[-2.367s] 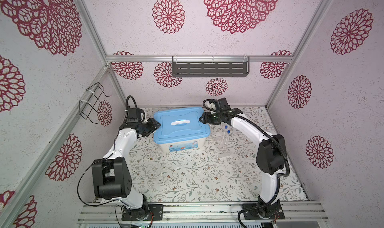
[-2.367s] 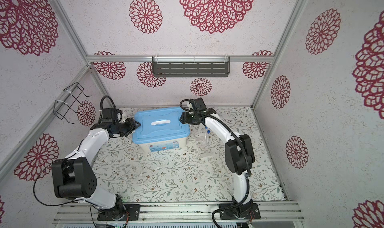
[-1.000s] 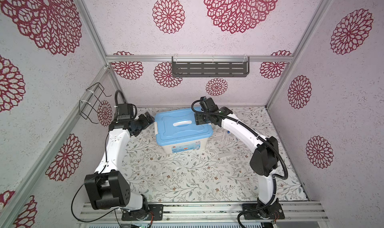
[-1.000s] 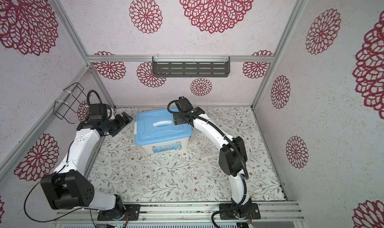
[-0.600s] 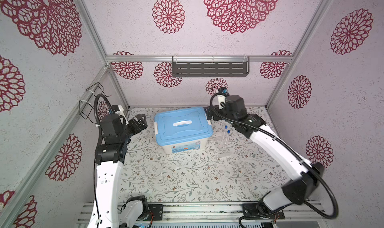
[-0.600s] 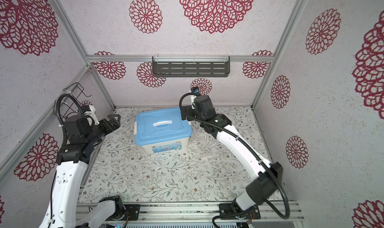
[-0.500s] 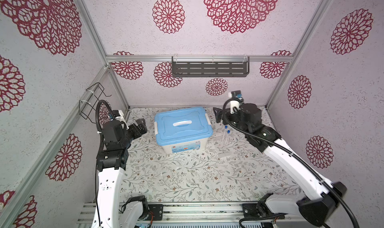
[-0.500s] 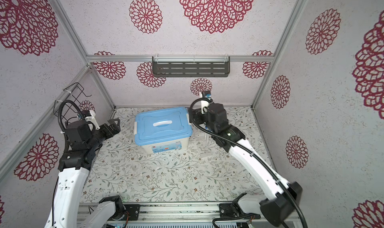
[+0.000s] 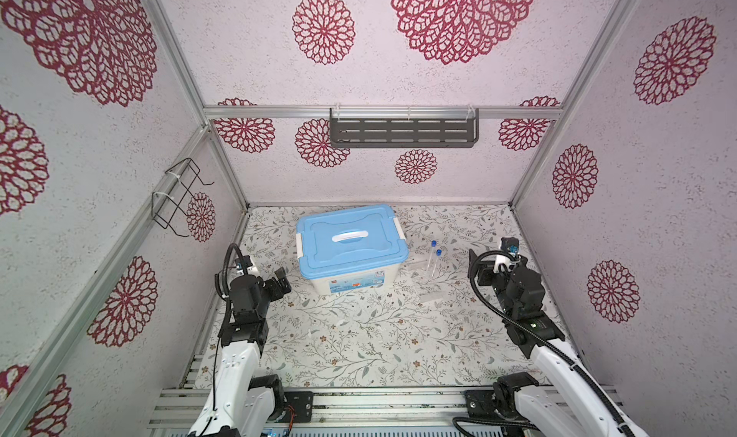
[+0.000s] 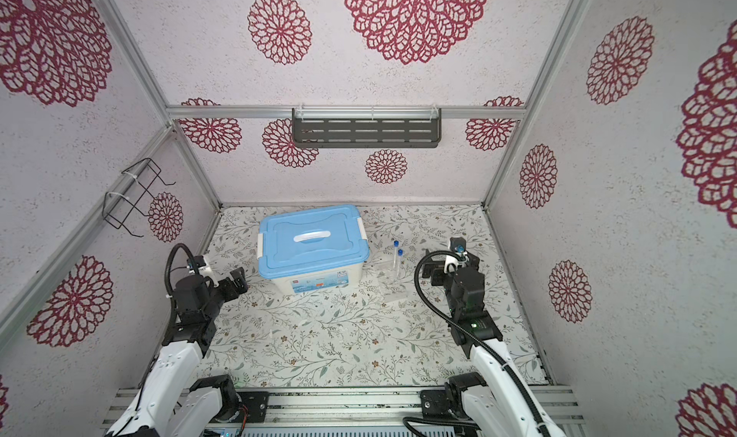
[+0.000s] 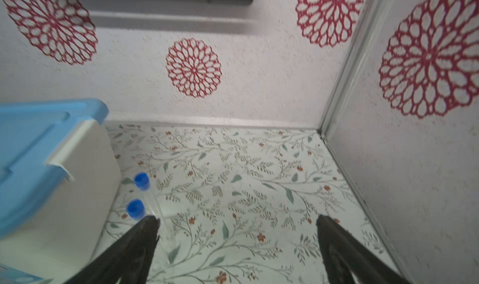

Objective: Organize the chemistry lab equipment

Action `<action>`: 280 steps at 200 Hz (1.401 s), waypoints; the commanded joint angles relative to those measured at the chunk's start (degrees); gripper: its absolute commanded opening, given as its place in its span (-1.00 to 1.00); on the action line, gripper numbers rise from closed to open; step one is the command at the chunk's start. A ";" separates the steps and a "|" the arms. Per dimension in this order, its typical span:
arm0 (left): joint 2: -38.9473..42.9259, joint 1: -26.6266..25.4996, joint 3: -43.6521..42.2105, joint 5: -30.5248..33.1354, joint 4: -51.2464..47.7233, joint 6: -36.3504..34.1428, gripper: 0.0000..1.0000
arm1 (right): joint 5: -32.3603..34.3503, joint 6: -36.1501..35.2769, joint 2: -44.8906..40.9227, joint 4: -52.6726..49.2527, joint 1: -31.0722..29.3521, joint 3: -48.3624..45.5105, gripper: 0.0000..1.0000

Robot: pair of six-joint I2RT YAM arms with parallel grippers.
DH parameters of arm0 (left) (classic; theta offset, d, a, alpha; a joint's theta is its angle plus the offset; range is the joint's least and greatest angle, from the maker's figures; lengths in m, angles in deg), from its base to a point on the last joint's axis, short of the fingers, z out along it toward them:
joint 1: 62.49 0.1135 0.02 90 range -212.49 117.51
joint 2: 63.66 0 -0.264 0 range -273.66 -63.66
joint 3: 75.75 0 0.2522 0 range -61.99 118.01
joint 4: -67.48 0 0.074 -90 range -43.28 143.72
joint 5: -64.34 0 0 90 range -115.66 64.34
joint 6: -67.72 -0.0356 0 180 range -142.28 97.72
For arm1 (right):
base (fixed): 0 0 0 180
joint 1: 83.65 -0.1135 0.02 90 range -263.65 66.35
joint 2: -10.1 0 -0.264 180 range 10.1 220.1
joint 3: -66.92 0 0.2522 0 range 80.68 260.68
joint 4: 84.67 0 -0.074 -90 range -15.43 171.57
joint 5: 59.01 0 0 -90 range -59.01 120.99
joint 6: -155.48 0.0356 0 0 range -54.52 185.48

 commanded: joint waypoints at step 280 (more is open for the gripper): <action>-37.33 -0.64 4.89 5.71 40.37 -9.93 0.95 | 1.45 0.86 43.31 53.67 9.73 -9.32 0.98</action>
